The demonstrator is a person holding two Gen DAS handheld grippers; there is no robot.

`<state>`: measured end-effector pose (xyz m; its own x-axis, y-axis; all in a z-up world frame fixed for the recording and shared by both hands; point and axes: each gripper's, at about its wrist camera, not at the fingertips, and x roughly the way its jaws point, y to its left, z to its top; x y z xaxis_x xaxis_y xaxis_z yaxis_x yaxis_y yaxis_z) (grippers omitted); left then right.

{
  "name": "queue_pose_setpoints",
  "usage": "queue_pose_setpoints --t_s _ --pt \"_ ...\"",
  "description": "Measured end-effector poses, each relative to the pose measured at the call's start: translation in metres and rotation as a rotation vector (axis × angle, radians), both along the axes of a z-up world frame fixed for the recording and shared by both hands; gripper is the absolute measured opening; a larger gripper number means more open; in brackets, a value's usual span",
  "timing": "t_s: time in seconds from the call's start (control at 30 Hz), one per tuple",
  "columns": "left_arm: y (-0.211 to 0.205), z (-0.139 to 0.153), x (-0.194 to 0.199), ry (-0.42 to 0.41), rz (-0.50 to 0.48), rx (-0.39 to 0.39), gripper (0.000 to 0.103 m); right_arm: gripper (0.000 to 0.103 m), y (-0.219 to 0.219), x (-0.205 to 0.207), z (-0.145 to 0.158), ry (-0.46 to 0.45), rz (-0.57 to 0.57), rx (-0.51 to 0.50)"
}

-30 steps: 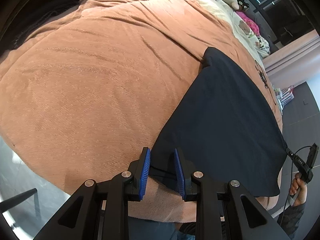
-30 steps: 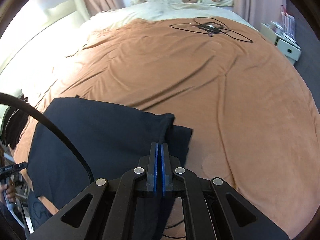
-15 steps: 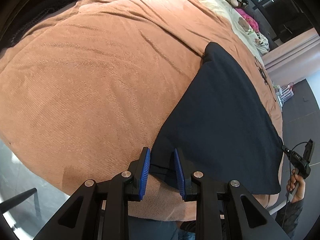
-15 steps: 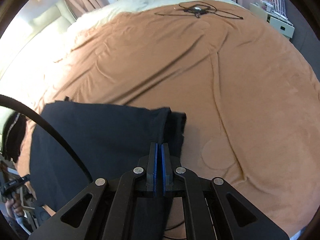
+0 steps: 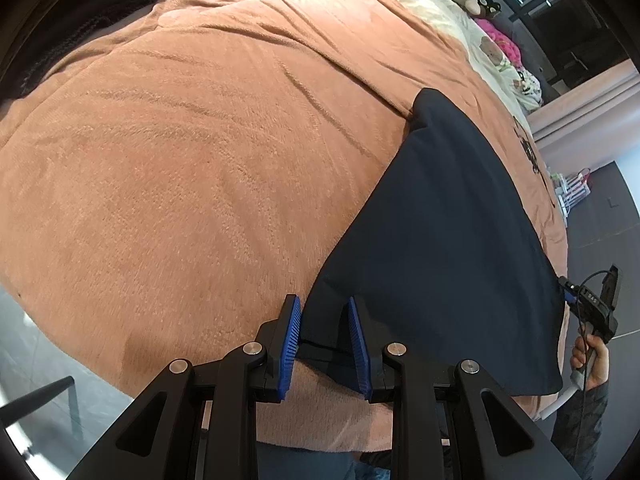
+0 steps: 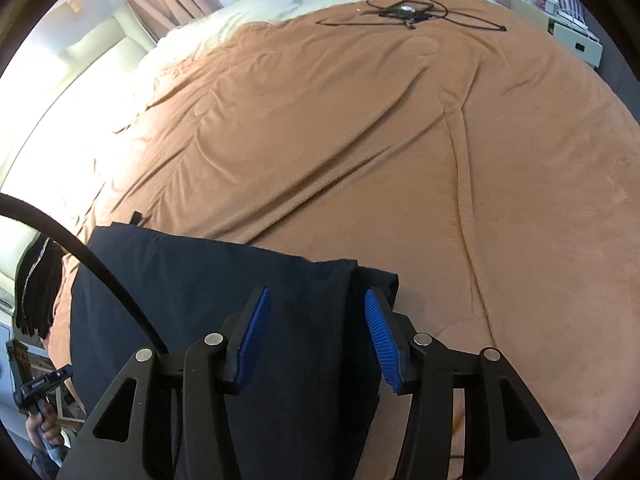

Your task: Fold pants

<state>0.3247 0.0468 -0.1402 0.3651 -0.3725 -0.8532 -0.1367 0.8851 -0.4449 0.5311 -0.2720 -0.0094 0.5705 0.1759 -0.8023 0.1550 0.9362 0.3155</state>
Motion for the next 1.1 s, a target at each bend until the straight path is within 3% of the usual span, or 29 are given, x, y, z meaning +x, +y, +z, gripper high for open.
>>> queue_pose_setpoints --t_s 0.07,0.1,0.33,0.5,0.6,0.67,0.73,1.1 --pt "0.0 0.0 0.001 0.001 0.004 0.0 0.027 0.011 -0.007 0.008 -0.008 0.03 -0.019 0.018" --pt "0.0 0.0 0.002 0.0 0.003 0.001 0.027 0.004 -0.01 0.01 -0.01 0.038 -0.031 0.021" --pt "-0.004 0.002 0.003 -0.005 -0.017 0.007 0.027 0.0 -0.017 -0.02 0.009 -0.038 -0.13 -0.029" --pt "-0.004 -0.003 0.004 0.005 -0.026 0.0 0.027 0.001 -0.017 -0.021 -0.012 0.008 -0.13 -0.012" --pt "-0.004 -0.004 0.001 0.001 -0.036 -0.013 0.027 0.013 -0.025 -0.027 -0.008 0.003 -0.146 0.033" --pt "-0.004 -0.004 0.001 0.0 -0.043 -0.019 0.027 0.039 -0.024 -0.034 -0.001 -0.008 -0.142 0.025" --pt "-0.003 -0.004 0.001 -0.002 -0.047 -0.028 0.027 0.053 -0.02 -0.049 0.007 -0.034 -0.128 0.023" --pt "0.006 -0.002 -0.002 -0.025 -0.079 -0.021 0.028 0.056 0.002 -0.122 0.008 -0.011 -0.116 0.116"
